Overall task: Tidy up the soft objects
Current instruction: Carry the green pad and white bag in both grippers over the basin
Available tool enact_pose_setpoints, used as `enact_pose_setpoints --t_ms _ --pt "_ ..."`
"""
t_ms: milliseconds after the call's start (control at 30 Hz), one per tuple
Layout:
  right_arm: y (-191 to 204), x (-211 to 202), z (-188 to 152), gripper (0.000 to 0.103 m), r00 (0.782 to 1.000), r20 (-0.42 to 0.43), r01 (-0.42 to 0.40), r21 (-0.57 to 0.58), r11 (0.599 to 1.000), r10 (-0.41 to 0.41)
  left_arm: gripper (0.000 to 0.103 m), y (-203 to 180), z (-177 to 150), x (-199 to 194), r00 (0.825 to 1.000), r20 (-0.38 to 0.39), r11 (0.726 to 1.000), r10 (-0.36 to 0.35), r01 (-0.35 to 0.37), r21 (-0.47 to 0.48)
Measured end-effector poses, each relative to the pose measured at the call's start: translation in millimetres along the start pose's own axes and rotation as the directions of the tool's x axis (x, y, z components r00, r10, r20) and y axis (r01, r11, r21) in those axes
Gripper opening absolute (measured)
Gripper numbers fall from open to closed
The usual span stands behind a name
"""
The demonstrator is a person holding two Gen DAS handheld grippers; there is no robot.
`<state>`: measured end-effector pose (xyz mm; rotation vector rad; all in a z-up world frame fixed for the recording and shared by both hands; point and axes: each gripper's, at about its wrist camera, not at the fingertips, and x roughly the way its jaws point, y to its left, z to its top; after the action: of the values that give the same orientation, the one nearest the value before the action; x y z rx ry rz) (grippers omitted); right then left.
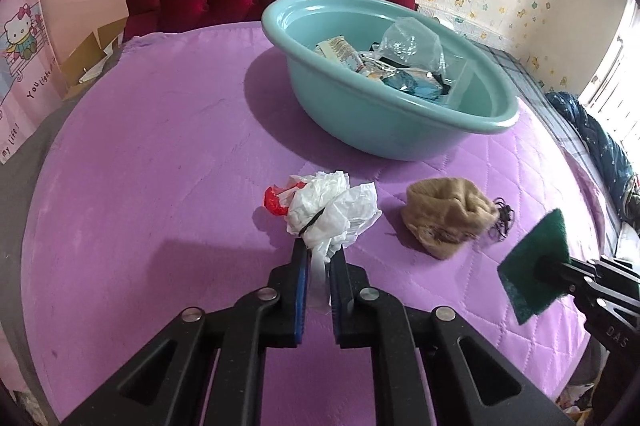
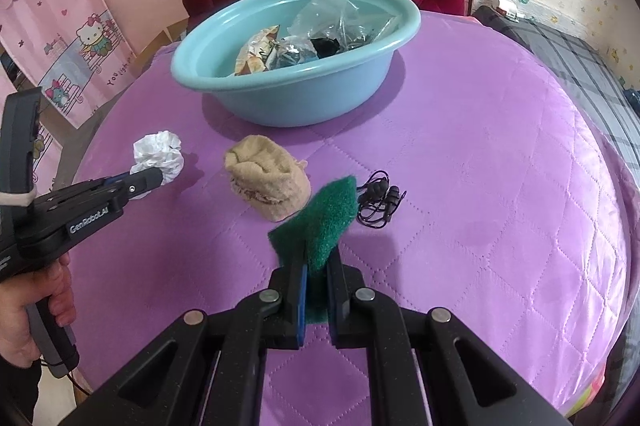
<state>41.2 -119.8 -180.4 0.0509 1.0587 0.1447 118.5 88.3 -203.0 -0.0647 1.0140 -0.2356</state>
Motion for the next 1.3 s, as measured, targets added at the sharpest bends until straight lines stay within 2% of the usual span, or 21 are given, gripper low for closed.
enact_pose_setpoints --t_ms 333,667,1033,1300 --pt "0.1 -18.4 3.1 0.006 0.999 0.021 -0.028 -0.041 0.999 0.029 0.010 -18.1 -10.7 -35.2 1.000 0.018 1.000 0.021 -0.021 -0.001" --pt "-0.1 -38.0 24.8 0.006 0.998 0.045 -0.050 -0.089 0.995 0.054 0.010 -36.5 -5.4 -61.5 0.999 0.037 0.999 0.033 -0.033 -0.001" --pt "-1.4 -57.7 59.2 0.006 0.991 0.102 -0.069 -0.122 0.990 0.081 0.010 -57.7 21.5 -84.3 0.996 0.084 1.000 0.011 -0.013 0.013" --pt "-2.3 -61.2 88.0 0.006 0.986 0.126 -0.089 -0.140 0.986 0.107 0.010 -68.0 48.0 -85.3 0.994 0.107 1.000 -0.009 0.007 0.020"
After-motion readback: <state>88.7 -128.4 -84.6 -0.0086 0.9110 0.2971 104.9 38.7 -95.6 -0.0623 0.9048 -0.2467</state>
